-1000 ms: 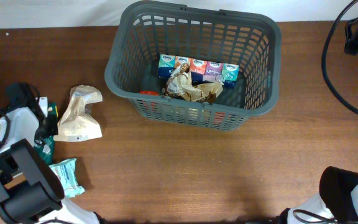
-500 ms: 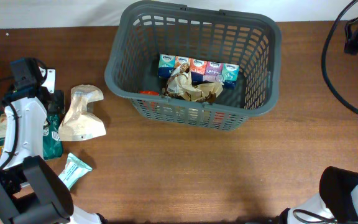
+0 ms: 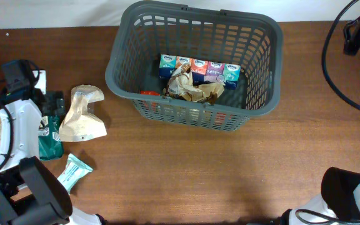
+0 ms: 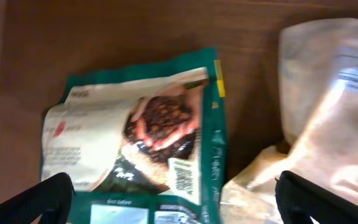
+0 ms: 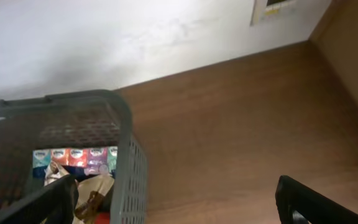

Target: Pack container

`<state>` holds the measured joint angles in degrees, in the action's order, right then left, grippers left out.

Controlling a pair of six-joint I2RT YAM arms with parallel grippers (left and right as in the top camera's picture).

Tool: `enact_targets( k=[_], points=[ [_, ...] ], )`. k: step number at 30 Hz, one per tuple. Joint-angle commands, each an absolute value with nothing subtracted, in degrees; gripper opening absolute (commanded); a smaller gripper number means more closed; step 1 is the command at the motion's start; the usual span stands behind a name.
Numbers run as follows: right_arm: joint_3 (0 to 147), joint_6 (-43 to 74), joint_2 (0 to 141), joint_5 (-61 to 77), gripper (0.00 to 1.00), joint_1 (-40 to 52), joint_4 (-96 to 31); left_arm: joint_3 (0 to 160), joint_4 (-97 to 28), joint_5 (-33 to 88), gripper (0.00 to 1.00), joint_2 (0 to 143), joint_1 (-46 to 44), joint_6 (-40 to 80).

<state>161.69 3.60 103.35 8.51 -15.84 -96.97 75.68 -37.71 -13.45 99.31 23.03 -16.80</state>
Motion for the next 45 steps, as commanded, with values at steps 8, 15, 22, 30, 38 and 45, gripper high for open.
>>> enact_targets(
  k=[8,15,22,30,38,45],
  points=[
    [160.00,3.27,103.59,9.06,0.99,-16.16,-97.32,76.12,-39.24,-14.98,0.99,99.02,29.06,-5.78],
    [160.00,3.27,103.59,9.06,0.99,-16.16,-97.30,76.12,-41.58,-12.67,0.99,99.29,31.64,-5.63],
    [160.00,3.27,103.59,9.06,0.99,-16.14,-97.30,75.90,-43.22,-9.89,0.99,99.72,33.80,-5.87],
    [160.03,3.27,103.59,9.06,0.99,-16.16,-97.30,75.90,-43.16,-6.20,0.99,99.72,35.55,-7.51],
    [160.00,3.29,103.59,9.06,0.99,-16.16,-97.32,75.90,-43.22,2.87,0.99,99.74,35.53,-16.93],
    [160.03,3.27,103.59,9.04,0.99,-16.16,-97.32,75.90,-43.18,2.83,0.99,101.23,35.53,-17.65]
  ],
)
